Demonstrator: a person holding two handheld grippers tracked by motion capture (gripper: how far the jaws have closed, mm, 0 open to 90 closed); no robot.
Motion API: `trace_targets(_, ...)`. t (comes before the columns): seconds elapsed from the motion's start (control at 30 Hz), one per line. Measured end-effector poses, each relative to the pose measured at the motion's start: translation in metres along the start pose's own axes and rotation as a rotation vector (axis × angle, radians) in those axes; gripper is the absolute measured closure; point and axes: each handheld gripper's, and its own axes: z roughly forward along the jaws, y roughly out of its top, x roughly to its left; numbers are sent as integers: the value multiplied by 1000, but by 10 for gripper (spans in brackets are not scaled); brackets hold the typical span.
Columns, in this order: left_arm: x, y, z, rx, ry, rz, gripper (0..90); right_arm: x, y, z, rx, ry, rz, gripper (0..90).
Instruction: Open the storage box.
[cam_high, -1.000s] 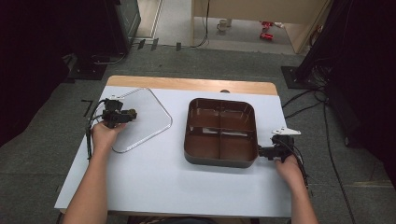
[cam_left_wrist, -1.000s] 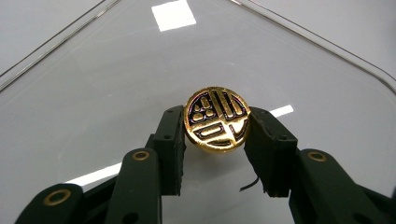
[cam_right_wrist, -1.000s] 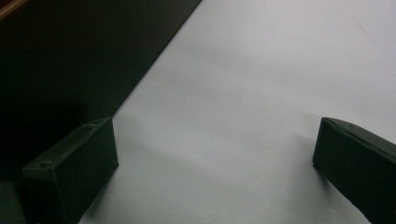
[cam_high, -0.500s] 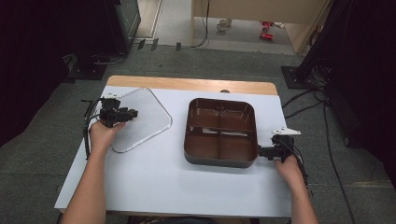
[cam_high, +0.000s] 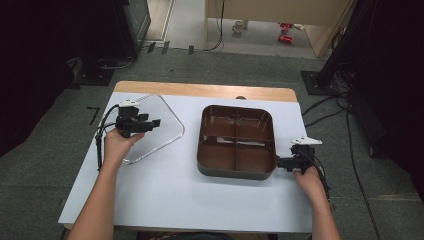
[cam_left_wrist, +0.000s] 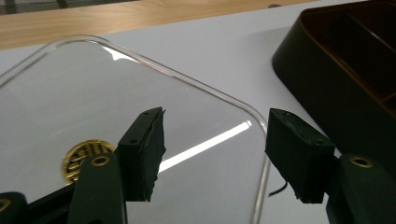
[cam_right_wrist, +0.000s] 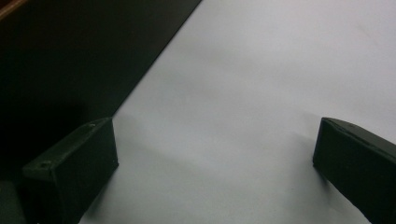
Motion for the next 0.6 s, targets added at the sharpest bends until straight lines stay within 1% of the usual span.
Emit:
trace_targets(0.03, 0, 0, 0, 0, 0, 0, 372, 0, 0, 0, 0, 0, 0, 0)
trace_targets(0.13, -10, 0, 5, -8, -19, 20, 370, 0, 0, 0, 0, 0, 0, 0)
trace_targets(0.2, -12, 0, 6, -9, -25, 25, 370, 0, 0, 0, 0, 0, 0, 0)
trace_targets(0.23, -16, 1, 8, -6, -38, 28, 368, 0, 0, 0, 0, 0, 0, 0)
trace_targets(0.3, -17, 0, 10, -4, -42, 29, 364, 0, 0, 0, 0, 0, 0, 0)
trace_targets(0.37, -22, -1, 13, 3, -56, 37, 360, 0, 0, 0, 0, 0, -1, 0)
trace_targets(0.4, -22, -1, 13, 3, -56, 37, 360, 0, 0, 0, 0, 0, -1, 0)
trace_targets(0.5, -28, -2, 18, 14, -57, 30, 355, 0, 0, 0, 0, 0, 0, 0)
trace_targets(0.53, -32, -3, 20, 15, -49, 36, 334, 0, 0, 0, 0, 0, -1, 0)
trace_targets(0.57, -32, -3, 20, 15, -49, 36, 323, 0, 0, 0, 0, 0, -1, 0)
trace_targets(0.6, -35, -4, 22, 14, -60, 43, 323, 0, 0, 0, 0, 0, 0, 0)
